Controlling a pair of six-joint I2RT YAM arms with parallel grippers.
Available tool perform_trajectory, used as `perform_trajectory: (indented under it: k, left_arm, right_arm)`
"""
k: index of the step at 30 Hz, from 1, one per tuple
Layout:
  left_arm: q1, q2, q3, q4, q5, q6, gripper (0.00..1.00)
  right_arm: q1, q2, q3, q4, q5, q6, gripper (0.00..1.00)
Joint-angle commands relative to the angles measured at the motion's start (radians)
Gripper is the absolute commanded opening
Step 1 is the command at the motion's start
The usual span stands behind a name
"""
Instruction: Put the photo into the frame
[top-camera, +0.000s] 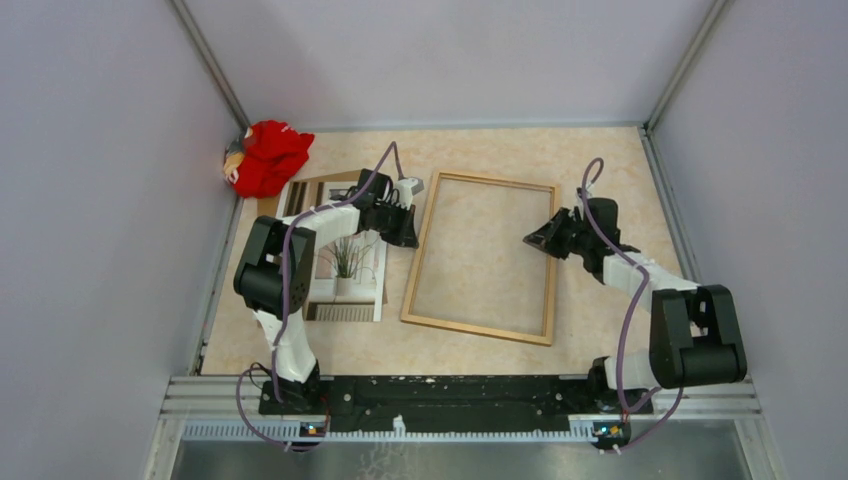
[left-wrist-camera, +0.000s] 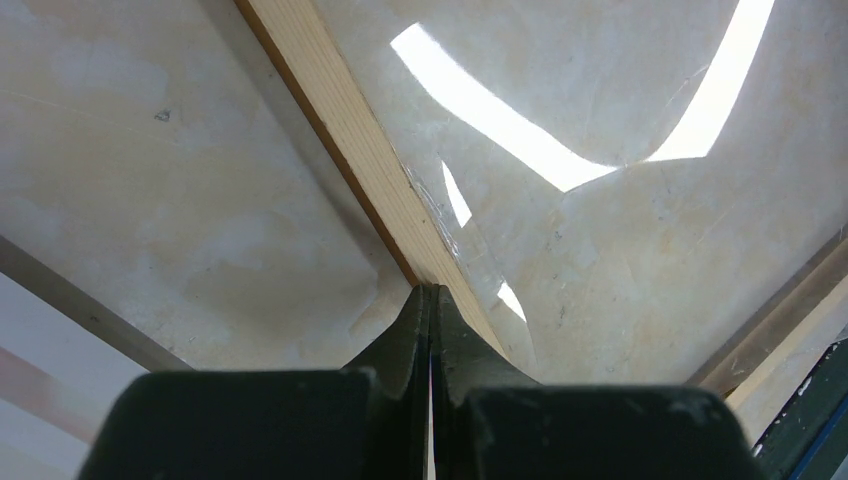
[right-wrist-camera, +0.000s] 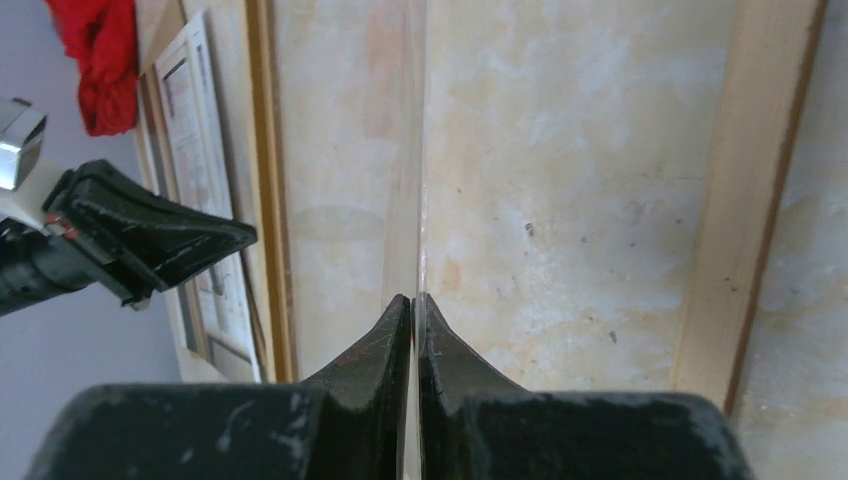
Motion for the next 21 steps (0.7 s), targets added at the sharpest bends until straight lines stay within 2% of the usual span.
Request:
perform_trajectory:
  k: [1, 21]
  left_arm:
    - [-0.016, 0.033, -0.014, -0.016, -0.023, 0.023, 0.0]
    - [-0.016, 0.034, -0.014, -0.017, -0.02, 0.025, 0.0]
  right_arm:
    - [0.008, -0.081, -0.037, 0.217, -0.125, 0.084, 0.04]
    - [0.066, -0.084, -0.062, 0.352, -0.147, 0.199, 0.02]
